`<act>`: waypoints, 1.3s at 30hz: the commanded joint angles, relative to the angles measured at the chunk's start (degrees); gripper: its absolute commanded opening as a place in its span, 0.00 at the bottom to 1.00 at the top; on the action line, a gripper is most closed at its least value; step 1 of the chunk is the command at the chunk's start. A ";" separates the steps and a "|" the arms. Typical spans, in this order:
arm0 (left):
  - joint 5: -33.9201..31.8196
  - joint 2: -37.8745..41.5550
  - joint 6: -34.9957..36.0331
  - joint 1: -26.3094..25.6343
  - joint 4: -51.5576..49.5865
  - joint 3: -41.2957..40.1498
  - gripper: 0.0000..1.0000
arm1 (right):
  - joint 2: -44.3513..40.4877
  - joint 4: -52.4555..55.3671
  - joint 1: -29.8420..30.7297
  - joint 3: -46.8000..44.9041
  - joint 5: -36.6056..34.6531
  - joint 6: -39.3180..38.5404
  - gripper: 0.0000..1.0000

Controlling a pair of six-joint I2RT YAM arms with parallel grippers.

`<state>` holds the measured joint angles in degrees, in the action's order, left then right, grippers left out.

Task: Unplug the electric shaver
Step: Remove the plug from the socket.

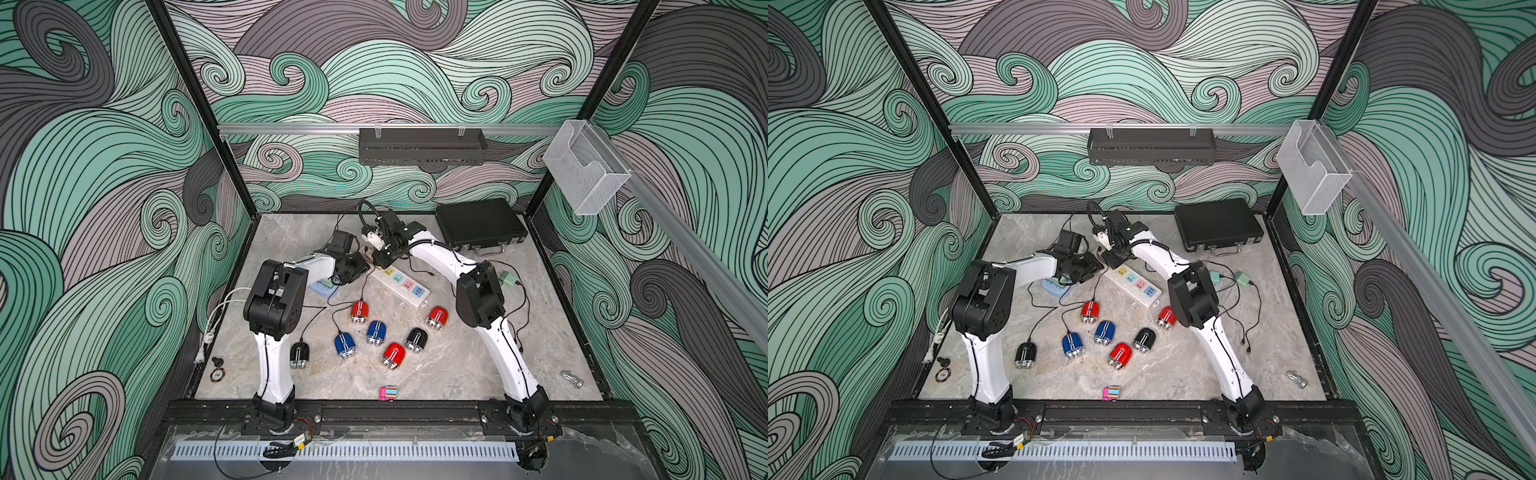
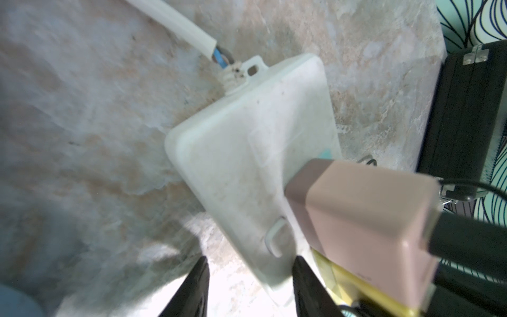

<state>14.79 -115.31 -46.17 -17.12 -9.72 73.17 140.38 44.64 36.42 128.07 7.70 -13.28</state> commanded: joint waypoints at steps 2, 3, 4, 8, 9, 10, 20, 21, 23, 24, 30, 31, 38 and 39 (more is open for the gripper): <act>-1.78 -2.85 -0.41 0.06 -6.27 0.38 0.48 | -4.62 -0.48 -0.12 -0.79 -1.00 -1.84 0.26; -1.83 -2.96 -0.50 0.04 -6.36 0.46 0.48 | -4.88 -0.69 -0.13 -1.04 -0.98 -1.94 0.26; -1.87 -3.04 -0.50 0.00 -6.45 0.49 0.48 | -5.08 -0.83 -0.12 -1.28 -0.98 -1.94 0.26; -2.04 -3.21 -0.50 0.02 -6.85 0.49 0.48 | -5.79 -1.20 -0.04 -1.81 -1.03 -2.10 0.26; -2.13 -3.30 -0.50 -0.01 -6.90 0.55 0.48 | -5.97 -1.27 0.10 -1.98 -1.00 -2.04 0.26; -2.20 -3.31 -0.50 -0.01 -6.96 0.57 0.48 | -6.12 -1.43 0.11 -2.20 -0.93 -2.10 0.26; -2.39 -3.14 0.01 -0.01 -7.35 0.48 0.48 | -8.73 -2.08 0.25 -3.52 -2.54 -1.63 0.26; -2.39 -3.00 0.09 -0.01 -7.40 0.44 0.48 | -9.07 -2.03 0.20 -3.84 -2.86 -1.45 0.25; -2.39 -2.60 0.44 0.03 -7.37 0.53 0.48 | -9.89 -2.26 -0.14 -4.85 -3.60 -0.74 0.25; -2.35 -2.34 0.55 -0.01 -7.48 0.66 0.48 | -10.30 -2.28 -0.36 -5.40 -3.64 -0.19 0.25; -3.16 0.10 2.02 -0.17 -8.71 1.52 0.48 | -14.90 -6.27 -3.82 -13.08 -3.37 6.31 0.25; -3.34 0.53 2.34 -0.26 -9.09 1.82 0.48 | -15.78 -6.81 -4.67 -14.26 -3.13 7.65 0.25; -4.49 2.29 3.59 -0.89 -10.90 2.86 0.49 | -18.73 -7.11 -9.86 -18.78 -4.36 14.79 0.24; -4.57 2.37 3.72 -0.89 -10.94 2.94 0.49 | -18.87 -6.92 -10.64 -19.14 -4.85 15.97 0.24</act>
<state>12.49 -114.45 -44.21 -17.45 -15.92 74.91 124.42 38.54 27.14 109.58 4.32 -1.52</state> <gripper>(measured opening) 0.487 0.279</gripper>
